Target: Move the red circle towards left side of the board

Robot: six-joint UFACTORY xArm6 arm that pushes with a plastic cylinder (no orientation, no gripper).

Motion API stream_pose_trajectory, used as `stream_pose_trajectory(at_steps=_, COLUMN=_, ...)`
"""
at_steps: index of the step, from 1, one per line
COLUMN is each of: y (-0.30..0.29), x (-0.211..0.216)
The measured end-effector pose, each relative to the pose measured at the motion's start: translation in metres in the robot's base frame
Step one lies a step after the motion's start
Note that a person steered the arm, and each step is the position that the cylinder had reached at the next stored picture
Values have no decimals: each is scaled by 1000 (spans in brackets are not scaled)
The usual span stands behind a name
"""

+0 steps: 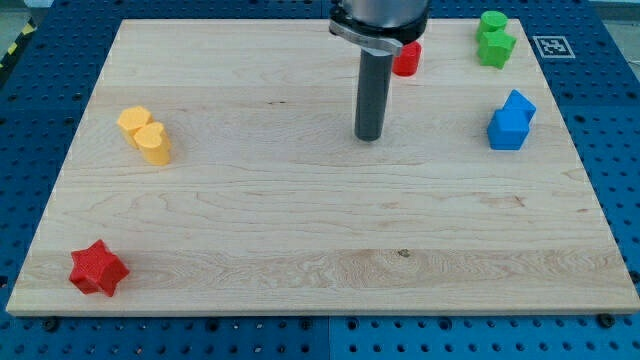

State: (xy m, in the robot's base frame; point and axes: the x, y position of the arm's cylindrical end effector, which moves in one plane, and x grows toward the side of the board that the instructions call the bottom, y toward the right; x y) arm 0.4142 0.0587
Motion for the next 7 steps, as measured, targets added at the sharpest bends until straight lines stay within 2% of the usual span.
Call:
stream_pose_trajectory(at_steps=4, y=56, x=-36)
stream_pose_trajectory(at_steps=7, y=120, x=-77)
